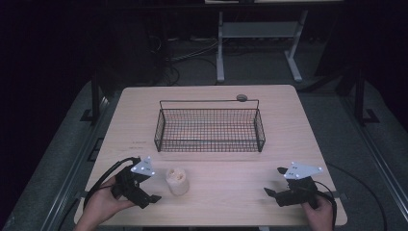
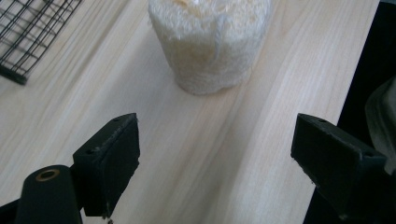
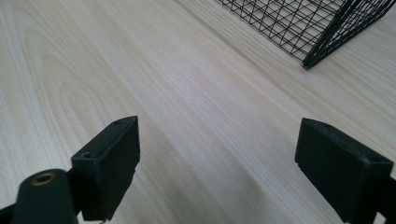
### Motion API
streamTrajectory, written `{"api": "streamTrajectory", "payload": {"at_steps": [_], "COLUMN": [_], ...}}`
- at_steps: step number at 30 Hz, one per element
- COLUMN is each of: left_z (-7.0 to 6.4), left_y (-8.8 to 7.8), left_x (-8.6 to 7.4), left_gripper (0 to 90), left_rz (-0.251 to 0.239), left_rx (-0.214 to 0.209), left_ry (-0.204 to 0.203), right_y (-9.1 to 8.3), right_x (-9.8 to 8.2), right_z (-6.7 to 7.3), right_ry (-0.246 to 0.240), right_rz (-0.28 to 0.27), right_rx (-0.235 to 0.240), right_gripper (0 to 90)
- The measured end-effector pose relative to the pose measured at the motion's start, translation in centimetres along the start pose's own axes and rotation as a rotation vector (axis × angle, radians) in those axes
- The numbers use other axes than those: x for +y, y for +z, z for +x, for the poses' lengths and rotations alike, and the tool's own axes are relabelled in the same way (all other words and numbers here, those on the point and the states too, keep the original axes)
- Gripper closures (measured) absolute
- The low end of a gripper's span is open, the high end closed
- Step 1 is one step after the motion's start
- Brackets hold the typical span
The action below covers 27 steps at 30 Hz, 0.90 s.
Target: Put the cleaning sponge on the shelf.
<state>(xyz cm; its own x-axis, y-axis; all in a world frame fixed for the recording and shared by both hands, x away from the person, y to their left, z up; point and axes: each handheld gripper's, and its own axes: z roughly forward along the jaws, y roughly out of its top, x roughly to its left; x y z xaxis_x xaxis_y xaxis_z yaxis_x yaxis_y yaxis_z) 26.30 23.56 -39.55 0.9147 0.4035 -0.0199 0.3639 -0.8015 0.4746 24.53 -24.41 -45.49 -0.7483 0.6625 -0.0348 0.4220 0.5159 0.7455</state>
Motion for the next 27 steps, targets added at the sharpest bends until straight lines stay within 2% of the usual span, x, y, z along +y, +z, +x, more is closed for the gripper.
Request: {"api": "streamTrajectory", "payload": {"at_steps": [5,13,27], "left_z": [0.2,0.6,0.8], "left_y": [0.5,0.9,1.7], "left_x": [0.8,2.3,3.8], "left_gripper": [15.0,15.0,15.0], "left_rz": [0.000,0.012,0.018], "left_rx": [-0.014,-0.028,-0.043], "left_ry": [-0.001,0.027,0.039], "right_y": [0.0,-0.1,-0.1], "right_x": [0.0,0.0,0.0], "right_z": [0.0,0.0,0.0], "right_ry": [0.002,0.003,0.000], "right_rz": [-0.002,-0.006,-0.008], "right_rx": [0.000,-0.001,0.001], "right_gripper": [13.5,13.5,13.5]}}
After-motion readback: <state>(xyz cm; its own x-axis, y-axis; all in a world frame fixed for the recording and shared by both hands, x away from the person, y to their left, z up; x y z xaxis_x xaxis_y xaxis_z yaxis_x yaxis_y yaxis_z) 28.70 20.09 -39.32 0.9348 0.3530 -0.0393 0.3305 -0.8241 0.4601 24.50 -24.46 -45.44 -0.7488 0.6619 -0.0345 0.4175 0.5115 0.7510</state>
